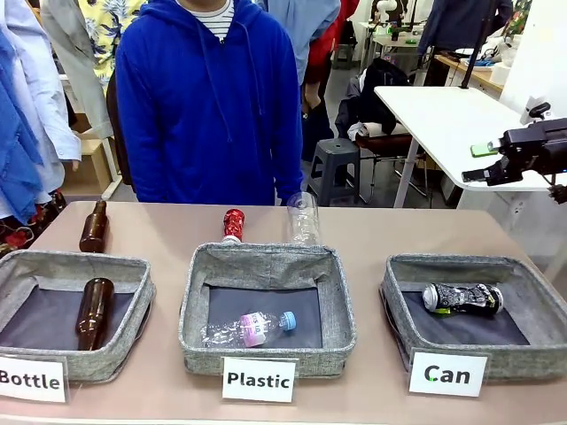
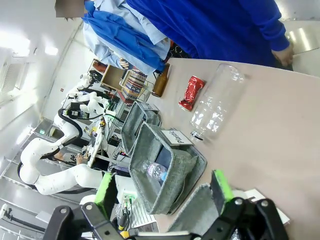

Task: Sort the can waste into the basket.
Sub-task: Pick up the can waste from the table and place it in the right Fabric basket.

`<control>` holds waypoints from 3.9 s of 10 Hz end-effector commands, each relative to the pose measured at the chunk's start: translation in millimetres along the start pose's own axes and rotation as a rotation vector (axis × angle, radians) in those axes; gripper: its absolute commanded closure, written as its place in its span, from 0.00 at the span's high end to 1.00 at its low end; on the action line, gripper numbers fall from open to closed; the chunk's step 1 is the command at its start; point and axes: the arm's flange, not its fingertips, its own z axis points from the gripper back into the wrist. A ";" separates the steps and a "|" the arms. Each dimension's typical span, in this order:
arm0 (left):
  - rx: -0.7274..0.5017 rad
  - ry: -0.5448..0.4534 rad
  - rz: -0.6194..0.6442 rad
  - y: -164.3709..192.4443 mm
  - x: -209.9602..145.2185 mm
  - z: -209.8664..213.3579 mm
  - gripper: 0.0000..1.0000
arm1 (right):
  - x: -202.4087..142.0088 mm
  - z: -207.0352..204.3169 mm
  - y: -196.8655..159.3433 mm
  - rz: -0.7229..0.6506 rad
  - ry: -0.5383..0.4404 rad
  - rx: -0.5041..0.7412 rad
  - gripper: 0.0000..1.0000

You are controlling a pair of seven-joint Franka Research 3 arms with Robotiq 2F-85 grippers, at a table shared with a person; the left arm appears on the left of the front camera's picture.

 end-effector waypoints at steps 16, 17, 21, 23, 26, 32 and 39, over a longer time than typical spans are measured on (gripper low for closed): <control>-0.043 -0.303 0.084 -12.1 18.9 217.3 1.00 | 0.9 0.4 3.0 0.021 0.002 -0.018 1.00; -0.034 -0.284 0.082 -8.0 20.3 211.0 1.00 | 0.9 0.4 3.0 0.021 0.002 -0.018 1.00; 0.118 -0.119 0.138 -10.8 83.2 151.6 1.00 | 0.9 0.4 3.0 0.021 0.002 -0.018 1.00; 0.101 -0.069 0.134 -18.1 97.2 143.3 1.00 | 0.9 0.4 3.0 0.021 0.002 -0.018 1.00; 0.011 -0.218 0.051 -65.4 50.2 230.0 1.00 | 0.9 0.4 3.0 0.021 0.002 -0.018 1.00; -0.062 -0.547 -0.072 -94.1 -79.7 315.4 1.00 | 0.9 0.4 3.0 0.021 0.002 -0.018 1.00; -0.020 -0.473 -0.077 -103.7 -55.0 291.5 1.00 | 0.9 0.4 3.0 0.021 0.002 -0.018 1.00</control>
